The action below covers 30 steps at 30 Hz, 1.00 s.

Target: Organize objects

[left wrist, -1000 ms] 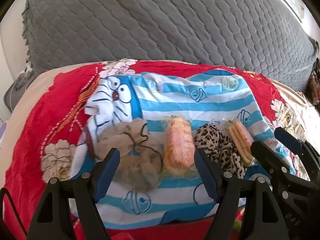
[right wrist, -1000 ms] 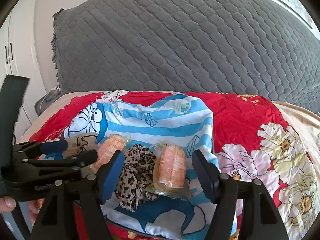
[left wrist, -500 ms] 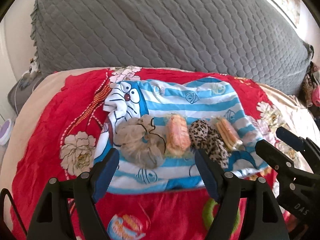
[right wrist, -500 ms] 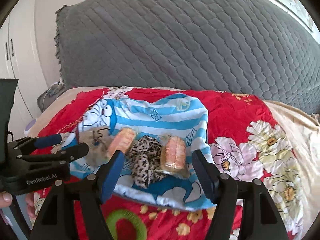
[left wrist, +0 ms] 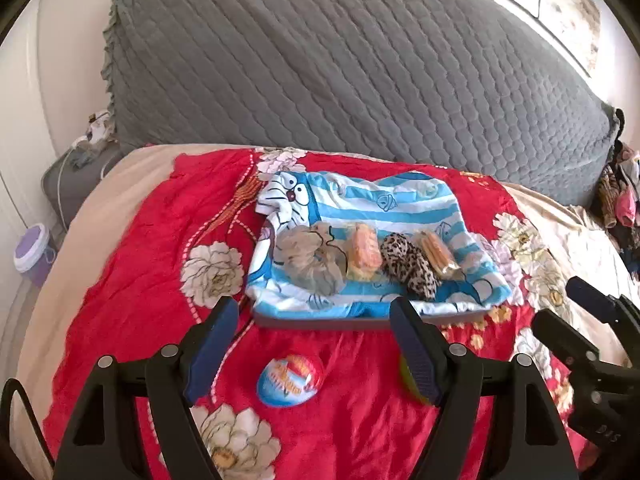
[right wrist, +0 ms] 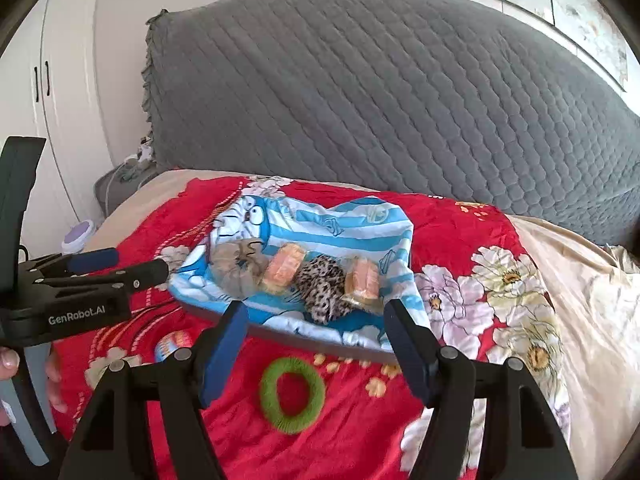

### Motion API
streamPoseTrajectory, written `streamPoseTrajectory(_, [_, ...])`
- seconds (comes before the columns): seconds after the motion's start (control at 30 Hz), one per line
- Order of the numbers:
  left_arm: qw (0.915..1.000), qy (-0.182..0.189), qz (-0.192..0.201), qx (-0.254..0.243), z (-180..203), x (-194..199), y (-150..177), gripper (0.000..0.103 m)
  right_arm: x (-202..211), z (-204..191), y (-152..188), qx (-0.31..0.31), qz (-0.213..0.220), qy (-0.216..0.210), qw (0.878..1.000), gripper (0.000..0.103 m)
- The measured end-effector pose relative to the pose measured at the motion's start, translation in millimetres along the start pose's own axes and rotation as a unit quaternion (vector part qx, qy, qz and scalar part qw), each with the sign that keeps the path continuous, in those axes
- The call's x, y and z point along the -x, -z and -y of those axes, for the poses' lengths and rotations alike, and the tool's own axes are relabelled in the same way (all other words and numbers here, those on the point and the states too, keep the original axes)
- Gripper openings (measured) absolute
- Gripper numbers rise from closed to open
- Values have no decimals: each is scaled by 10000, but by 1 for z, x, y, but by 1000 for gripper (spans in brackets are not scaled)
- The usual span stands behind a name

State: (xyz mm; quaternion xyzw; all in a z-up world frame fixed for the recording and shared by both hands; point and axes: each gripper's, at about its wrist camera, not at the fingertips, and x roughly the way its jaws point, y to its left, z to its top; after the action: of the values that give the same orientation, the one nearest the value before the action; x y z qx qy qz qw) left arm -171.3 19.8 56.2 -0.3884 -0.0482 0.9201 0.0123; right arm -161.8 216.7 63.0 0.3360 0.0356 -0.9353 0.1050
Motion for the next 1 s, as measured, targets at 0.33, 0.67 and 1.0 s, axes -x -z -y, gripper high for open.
streamPoseTrajectory(0.33, [9998,61,97,-152,1,47,26,79,64,-10,22,85,242,61,9997,72])
streamPoseTrajectory(0.67, [9995,-2,44,-316,-2,46,53,79,74,-19,43,130,213,134,9996,74])
streamPoseTrajectory(1.0, [9995,42,-205,-244,-13,13,75,79,51,-26,58,303,-124,184,9993,74])
